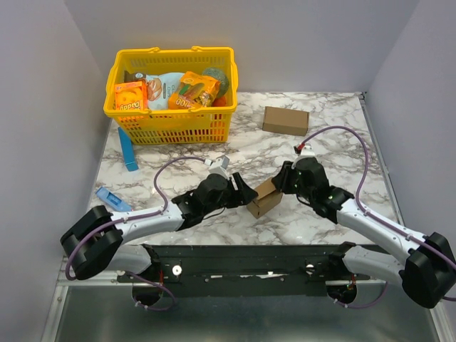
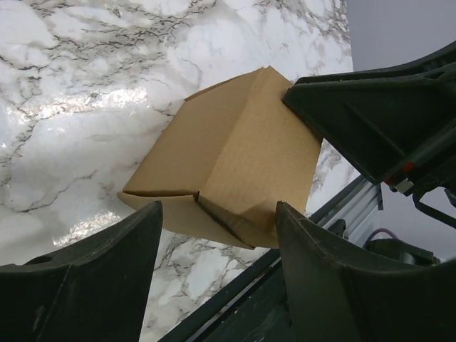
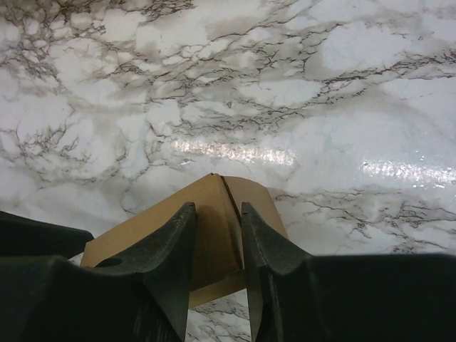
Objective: Fold the paper box
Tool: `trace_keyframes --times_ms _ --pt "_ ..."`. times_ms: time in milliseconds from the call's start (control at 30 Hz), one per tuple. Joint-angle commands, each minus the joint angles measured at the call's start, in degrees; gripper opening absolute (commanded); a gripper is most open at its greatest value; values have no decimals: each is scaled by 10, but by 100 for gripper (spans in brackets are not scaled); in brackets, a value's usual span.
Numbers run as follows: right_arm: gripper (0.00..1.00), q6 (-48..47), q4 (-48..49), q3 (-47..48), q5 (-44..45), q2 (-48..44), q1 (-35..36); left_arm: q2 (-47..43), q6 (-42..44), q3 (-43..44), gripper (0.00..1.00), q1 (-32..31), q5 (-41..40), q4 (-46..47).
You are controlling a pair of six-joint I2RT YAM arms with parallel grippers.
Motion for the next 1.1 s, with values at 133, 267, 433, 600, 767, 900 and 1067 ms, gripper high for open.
trace_keyframes --times_ms 133,267,433,600,767,900,1067 --pt "39 -7 -70 -33 25 12 -3 21 -27 -12 61 -19 -15 20" --pt "39 -5 -70 -39 29 18 -3 34 -13 -8 59 -32 -21 -3" --pt "38 -2 -69 -50 28 11 -3 38 26 -5 53 -52 -52 -55" --pt "38 7 -67 -66 22 5 -3 51 73 0 51 -72 -75 -89" --pt "38 13 -68 -78 20 3 -3 84 84 8 45 -85 -83 -100" --pt "43 8 -80 -68 23 -8 -3 106 91 26 42 -97 -104 -146" --pt "55 -17 -109 -22 12 -21 -4 126 111 35 38 -100 -121 -165"
